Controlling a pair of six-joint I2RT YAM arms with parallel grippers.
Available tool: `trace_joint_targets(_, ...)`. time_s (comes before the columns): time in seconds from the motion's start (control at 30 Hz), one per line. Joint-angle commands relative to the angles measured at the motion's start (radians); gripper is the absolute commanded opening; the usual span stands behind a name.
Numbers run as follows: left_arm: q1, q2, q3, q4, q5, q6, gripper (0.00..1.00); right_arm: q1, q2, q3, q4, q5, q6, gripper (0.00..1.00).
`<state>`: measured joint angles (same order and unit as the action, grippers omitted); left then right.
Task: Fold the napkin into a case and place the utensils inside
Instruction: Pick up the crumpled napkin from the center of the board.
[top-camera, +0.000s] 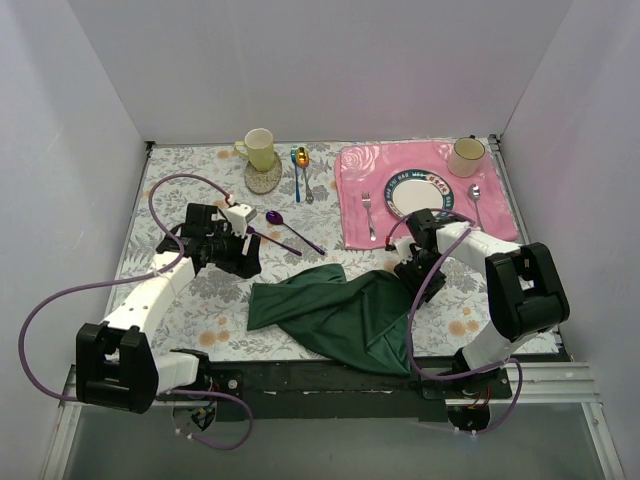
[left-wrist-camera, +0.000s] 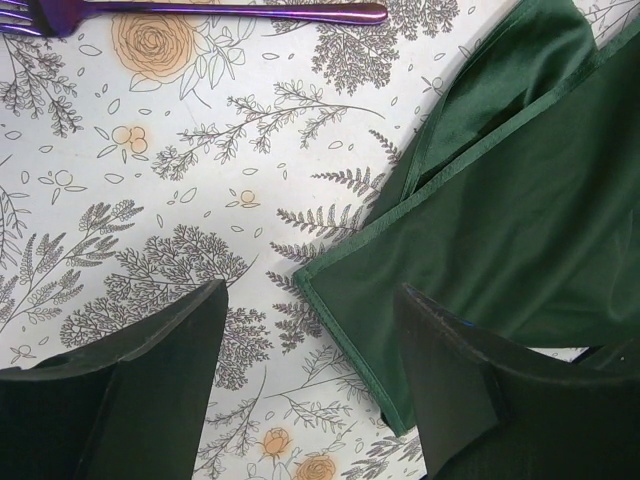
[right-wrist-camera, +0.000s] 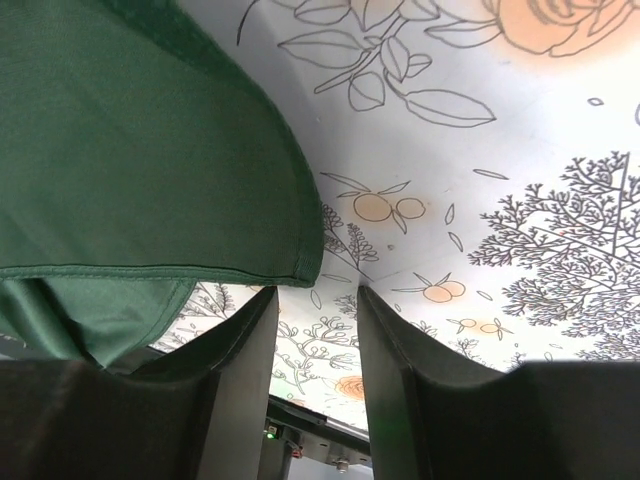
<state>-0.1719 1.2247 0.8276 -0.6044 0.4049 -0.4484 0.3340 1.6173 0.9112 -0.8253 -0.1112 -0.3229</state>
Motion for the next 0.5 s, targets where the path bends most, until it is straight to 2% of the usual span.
trace_joint_targets(0.0, 0.008, -0.059, -0.022, 0.048, 0.000, -0.021, 0.67, 0.014, 0.047, -0.011, 0.219, -0.011, 0.041, 0.46)
trace_joint_targets(0.1, 0.009, -0.074, -0.031, 0.055, 0.002, -0.010, 0.67, 0.014, 0.070, -0.002, 0.206, -0.024, 0.044, 0.44)
trace_joint_targets(0.27, 0.009, -0.114, -0.067, 0.097, 0.005, 0.048, 0.67, 0.029, 0.079, 0.006, 0.212, -0.067, 0.070, 0.34)
trace_joint_targets(0.4, 0.009, -0.143, -0.084, 0.117, -0.009, 0.117, 0.67, 0.033, 0.098, 0.012, 0.209, -0.051, 0.068, 0.15)
trace_joint_targets(0.43, 0.009, -0.151, -0.088, 0.123, -0.009, 0.131, 0.67, 0.033, 0.098, 0.015, 0.215, -0.030, 0.067, 0.02)
trace_joint_targets(0.47, 0.009, -0.154, -0.096, 0.127, -0.011, 0.146, 0.67, 0.031, 0.095, 0.015, 0.224, -0.016, 0.065, 0.01)
